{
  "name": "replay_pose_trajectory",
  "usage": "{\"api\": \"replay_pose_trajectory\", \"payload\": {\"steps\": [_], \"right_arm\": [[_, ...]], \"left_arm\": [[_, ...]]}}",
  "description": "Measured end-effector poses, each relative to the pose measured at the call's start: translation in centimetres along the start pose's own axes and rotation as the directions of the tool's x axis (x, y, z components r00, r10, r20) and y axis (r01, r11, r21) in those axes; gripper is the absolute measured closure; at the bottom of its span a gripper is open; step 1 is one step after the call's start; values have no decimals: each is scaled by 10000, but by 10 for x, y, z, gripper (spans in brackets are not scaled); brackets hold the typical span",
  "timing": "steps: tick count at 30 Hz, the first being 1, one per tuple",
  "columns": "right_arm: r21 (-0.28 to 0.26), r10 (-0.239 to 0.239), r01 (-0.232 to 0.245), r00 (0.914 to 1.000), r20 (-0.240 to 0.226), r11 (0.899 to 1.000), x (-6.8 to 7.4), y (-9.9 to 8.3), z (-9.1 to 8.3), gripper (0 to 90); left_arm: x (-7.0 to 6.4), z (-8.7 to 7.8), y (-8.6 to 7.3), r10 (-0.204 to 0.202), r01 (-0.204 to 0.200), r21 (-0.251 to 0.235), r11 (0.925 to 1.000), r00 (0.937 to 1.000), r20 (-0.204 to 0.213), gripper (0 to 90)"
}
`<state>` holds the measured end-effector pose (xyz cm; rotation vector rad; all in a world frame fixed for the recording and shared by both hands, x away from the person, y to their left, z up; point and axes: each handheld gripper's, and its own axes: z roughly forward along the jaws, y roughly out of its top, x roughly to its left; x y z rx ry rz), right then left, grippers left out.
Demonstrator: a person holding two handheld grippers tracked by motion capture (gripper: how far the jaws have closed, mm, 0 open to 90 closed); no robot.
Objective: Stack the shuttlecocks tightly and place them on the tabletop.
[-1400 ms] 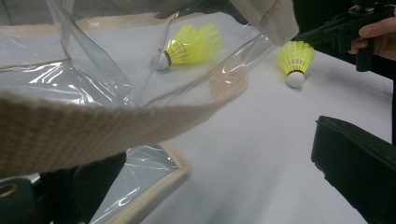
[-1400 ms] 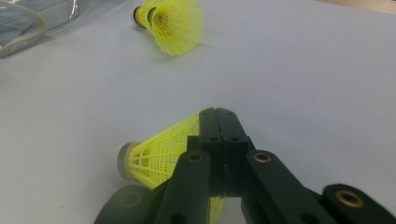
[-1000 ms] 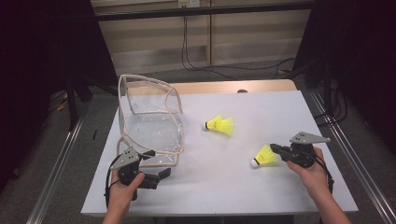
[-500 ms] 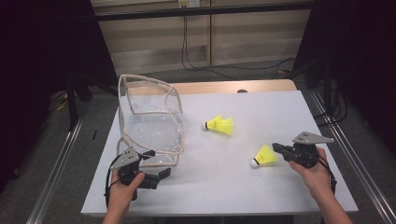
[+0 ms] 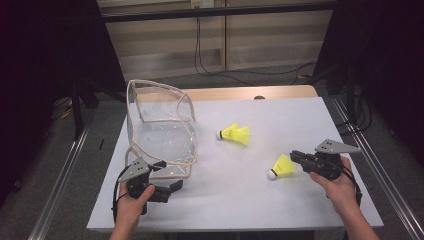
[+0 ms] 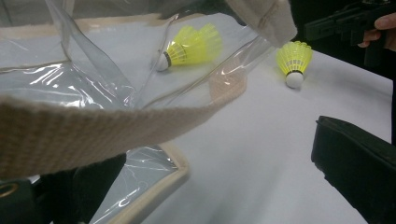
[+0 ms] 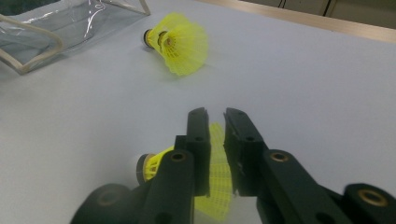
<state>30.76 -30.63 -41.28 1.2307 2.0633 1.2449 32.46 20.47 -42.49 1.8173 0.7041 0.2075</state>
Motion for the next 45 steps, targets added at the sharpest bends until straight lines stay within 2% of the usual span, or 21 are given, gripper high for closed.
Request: {"api": "replay_pose_trajectory", "payload": {"steps": [2,7,13,24,32,45], "right_arm": [[28,-143,143,9998,-124,9999,3,1,1,759],[194,-104,108,9998,-187,9998,7,0,6,597],[307,12,-4,9997,-264,9995,8,-4,11,480],[487,173,-155,9992,-359,9987,8,-8,14,353],[546,238,-215,9989,-413,9983,8,-10,14,317],[813,74,-25,9982,-595,9967,10,-14,15,352]], "left_arm": [[0,0,0,-23,23,-20,10000,10000,-10,33],[0,0,0,-24,24,-27,10000,10000,-24,33],[0,0,0,-13,13,-17,10000,10000,-22,33],[0,0,0,4,-4,-44,10000,10000,-15,33],[0,0,0,-8,8,-12,10000,10000,-12,33],[-1,0,0,-2,2,-16,10000,10000,18,33]]}}
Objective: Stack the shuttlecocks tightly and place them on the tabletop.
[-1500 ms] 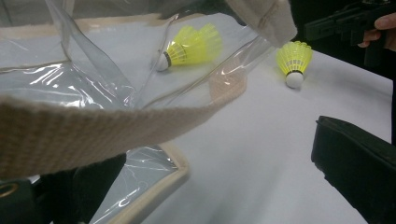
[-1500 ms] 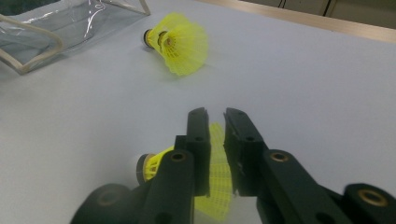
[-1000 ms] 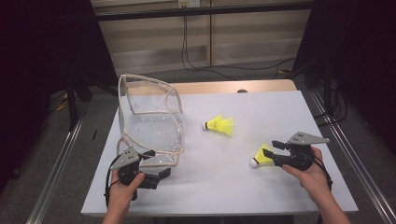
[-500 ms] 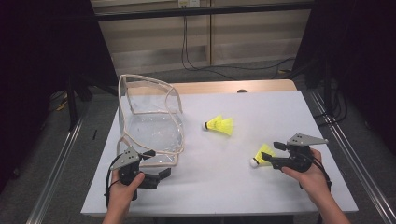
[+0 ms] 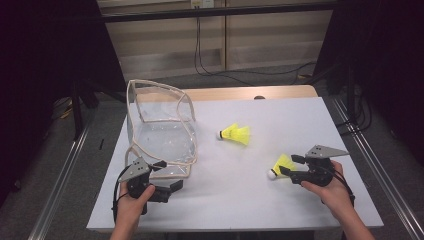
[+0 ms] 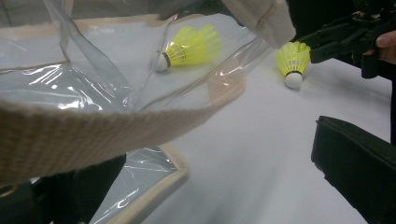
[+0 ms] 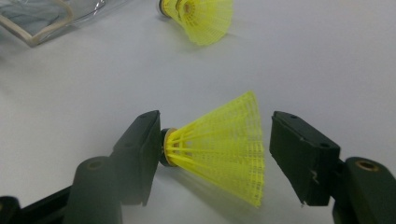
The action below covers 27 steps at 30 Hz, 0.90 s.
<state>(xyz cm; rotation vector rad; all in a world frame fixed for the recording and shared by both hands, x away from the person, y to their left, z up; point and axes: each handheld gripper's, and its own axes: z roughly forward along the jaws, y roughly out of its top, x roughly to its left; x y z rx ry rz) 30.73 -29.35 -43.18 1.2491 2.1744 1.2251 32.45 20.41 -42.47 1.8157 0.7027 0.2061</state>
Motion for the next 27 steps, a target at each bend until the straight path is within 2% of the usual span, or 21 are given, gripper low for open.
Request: {"api": "replay_pose_trajectory", "payload": {"steps": [13,27], "right_arm": [[365,-326,338,9989,-327,9988,4,-3,4,446],[679,-873,932,9926,-846,9933,6,-5,5,721]], "left_arm": [[1,0,0,1,-1,0,10000,10000,23,33],[1,-1,1,-12,12,-80,10000,10000,-30,33]]}}
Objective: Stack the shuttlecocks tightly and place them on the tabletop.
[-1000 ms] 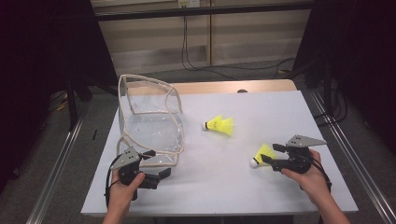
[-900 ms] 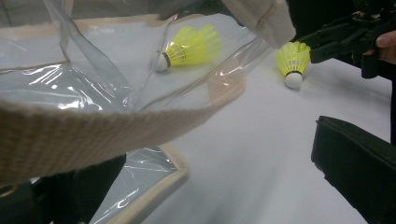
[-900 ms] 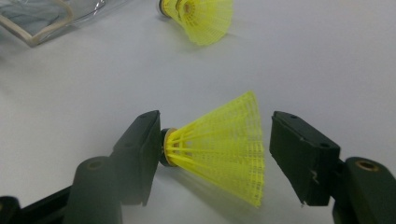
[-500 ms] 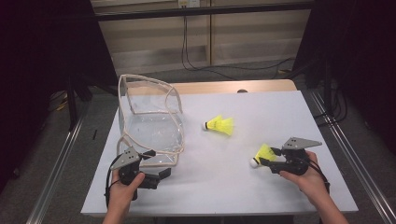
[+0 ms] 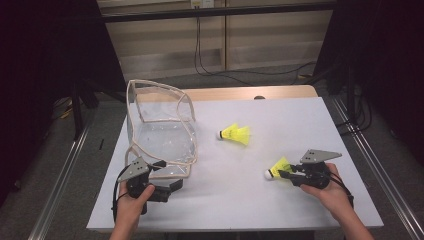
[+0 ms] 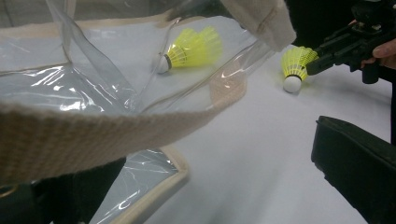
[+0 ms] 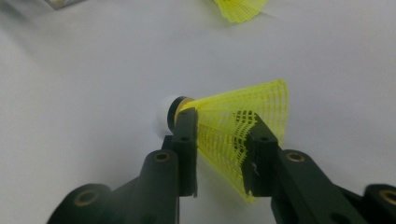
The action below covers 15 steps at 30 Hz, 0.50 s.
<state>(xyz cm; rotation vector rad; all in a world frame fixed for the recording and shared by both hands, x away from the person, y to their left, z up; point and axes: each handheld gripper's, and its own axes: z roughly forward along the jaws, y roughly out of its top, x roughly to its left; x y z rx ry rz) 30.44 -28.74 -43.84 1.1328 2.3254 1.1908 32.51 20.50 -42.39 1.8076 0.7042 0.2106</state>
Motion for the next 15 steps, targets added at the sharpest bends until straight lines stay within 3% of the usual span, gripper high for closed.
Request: {"api": "replay_pose_trajectory", "payload": {"steps": [9,15], "right_arm": [[-140,130,-138,9980,-612,9998,0,2,1,890],[-308,246,-263,9981,-559,9992,-1,4,2,895]], "left_arm": [[-1,0,0,-14,14,-14,10000,10000,-12,33],[0,0,0,0,0,-10,10000,10000,-8,33]]}}
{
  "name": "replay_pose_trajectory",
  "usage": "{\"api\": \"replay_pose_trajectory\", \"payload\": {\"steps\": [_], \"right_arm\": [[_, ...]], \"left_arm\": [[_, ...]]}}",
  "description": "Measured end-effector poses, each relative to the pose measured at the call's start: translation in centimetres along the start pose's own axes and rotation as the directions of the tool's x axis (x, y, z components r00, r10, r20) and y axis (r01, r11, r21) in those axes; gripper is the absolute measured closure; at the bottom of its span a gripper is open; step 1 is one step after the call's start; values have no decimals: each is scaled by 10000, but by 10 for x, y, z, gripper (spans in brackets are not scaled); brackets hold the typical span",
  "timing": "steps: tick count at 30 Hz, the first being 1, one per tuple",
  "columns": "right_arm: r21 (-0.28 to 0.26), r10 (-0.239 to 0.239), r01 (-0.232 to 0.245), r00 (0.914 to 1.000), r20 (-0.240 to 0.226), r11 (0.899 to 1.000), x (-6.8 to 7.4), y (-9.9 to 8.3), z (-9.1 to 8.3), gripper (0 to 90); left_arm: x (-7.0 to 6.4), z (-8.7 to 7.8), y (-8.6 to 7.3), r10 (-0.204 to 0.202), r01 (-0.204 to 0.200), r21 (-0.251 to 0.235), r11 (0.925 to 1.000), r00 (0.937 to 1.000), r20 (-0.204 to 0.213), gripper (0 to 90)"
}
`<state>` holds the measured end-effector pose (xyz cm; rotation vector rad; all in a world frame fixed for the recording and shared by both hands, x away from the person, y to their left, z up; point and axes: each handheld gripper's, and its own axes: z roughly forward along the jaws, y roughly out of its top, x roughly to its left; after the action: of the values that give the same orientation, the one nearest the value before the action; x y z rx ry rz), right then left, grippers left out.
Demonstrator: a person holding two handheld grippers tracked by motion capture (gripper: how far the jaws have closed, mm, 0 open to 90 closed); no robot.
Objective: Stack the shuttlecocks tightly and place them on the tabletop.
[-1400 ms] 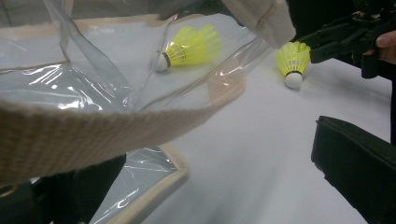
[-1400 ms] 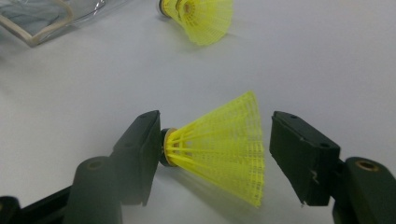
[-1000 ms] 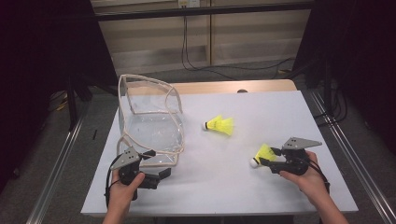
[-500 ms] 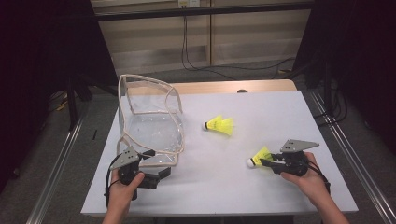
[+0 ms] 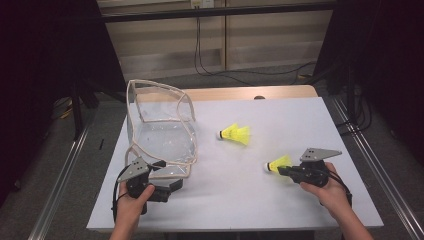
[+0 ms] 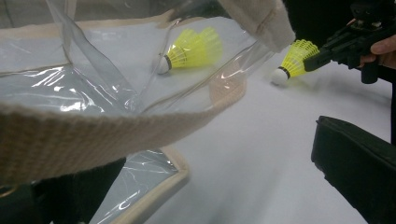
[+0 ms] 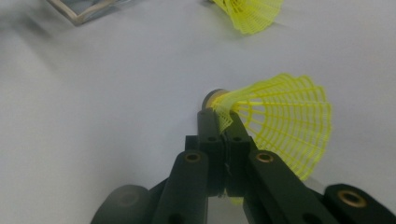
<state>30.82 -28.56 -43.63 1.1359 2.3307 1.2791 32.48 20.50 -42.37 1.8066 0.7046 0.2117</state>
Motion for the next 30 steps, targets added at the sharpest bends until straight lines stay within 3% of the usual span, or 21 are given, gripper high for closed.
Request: {"api": "replay_pose_trajectory", "payload": {"steps": [17,30], "right_arm": [[-1112,513,-476,9982,304,9927,-2,14,5,895],[-1539,934,-854,9946,452,9844,-6,19,8,896]], "left_arm": [[0,0,0,7,-7,15,10000,10000,-3,33],[0,0,0,4,-4,2,10000,10000,17,33]]}}
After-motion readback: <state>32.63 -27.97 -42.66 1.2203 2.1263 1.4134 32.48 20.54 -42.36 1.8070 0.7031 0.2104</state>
